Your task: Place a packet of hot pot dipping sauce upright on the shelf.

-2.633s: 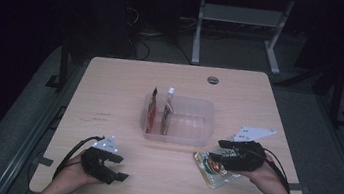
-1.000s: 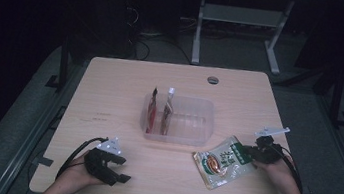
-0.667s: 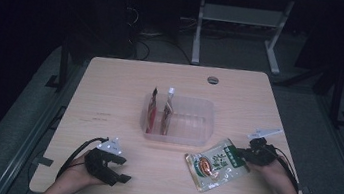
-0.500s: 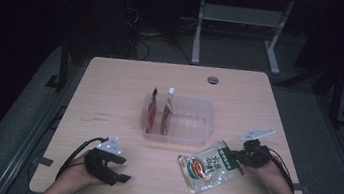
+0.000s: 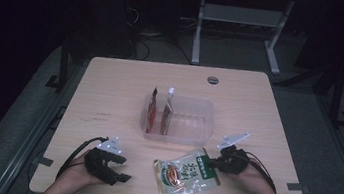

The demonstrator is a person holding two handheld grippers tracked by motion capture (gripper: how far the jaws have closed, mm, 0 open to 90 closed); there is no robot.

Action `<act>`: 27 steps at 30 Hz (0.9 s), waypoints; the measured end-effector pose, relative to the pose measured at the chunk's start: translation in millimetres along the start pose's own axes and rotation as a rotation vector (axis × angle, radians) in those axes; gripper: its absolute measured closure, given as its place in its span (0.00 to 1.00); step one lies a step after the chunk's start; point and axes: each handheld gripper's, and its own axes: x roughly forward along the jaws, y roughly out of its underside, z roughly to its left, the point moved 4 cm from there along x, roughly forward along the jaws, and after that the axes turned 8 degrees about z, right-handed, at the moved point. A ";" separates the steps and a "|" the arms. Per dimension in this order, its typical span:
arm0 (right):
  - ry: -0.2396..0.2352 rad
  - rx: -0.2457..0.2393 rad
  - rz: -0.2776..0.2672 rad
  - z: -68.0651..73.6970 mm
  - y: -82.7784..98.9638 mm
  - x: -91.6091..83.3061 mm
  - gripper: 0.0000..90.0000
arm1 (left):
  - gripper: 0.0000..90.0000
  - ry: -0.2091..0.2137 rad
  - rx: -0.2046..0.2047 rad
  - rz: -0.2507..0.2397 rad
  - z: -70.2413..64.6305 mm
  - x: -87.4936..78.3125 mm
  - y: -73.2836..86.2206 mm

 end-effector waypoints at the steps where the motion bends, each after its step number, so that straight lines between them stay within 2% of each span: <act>1: 0.000 -0.018 0.004 2.3 -1.6 1.7 1.00 | 0.34 0.000 -0.008 -0.008 -0.8 0.4 -0.6; 4: -0.023 -0.043 0.011 13.9 -7.9 7.4 1.00 | 0.34 0.000 -0.002 -0.012 -1.2 0.3 -1.8; 6: -0.029 -0.063 0.015 17.9 -10.5 8.8 1.00 | 0.34 0.000 -0.001 -0.013 -2.3 0.0 -2.8; 7: -0.036 -0.055 0.011 20.1 -11.6 8.0 1.00 | 0.34 0.001 0.004 -0.020 -2.6 0.2 -3.8; 8: -0.026 -0.065 0.010 19.5 -11.9 6.6 1.00 | 0.34 0.003 0.011 -0.022 -3.0 -0.2 -5.0; 11: -0.022 -0.052 -0.009 19.3 -10.1 0.5 1.00 | 0.34 0.008 0.026 -0.048 -5.4 1.4 -12.1; 16: 0.002 -0.025 -0.035 16.1 -4.3 -10.8 0.99 | 0.34 0.030 0.075 -0.068 -12.9 7.5 -32.8; 17: 0.001 -0.014 -0.046 16.3 -3.2 -13.6 0.96 | 0.34 0.038 0.083 -0.078 -15.4 10.1 -38.0; 18: 0.000 0.003 -0.047 16.9 -1.7 -16.7 0.95 | 0.34 0.039 0.103 -0.069 -16.9 12.0 -42.6; 19: 0.006 -0.003 -0.057 16.4 -0.2 -18.8 0.93 | 0.34 0.040 0.116 -0.072 -19.1 14.8 -47.4; 25: 0.033 0.025 -0.079 17.3 10.0 -31.2 0.81 | 0.34 0.060 0.146 -0.061 -27.0 33.4 -72.4; 27: 0.041 0.046 -0.087 17.7 13.5 -35.2 0.78 | 0.34 0.066 0.142 -0.059 -26.6 39.9 -78.0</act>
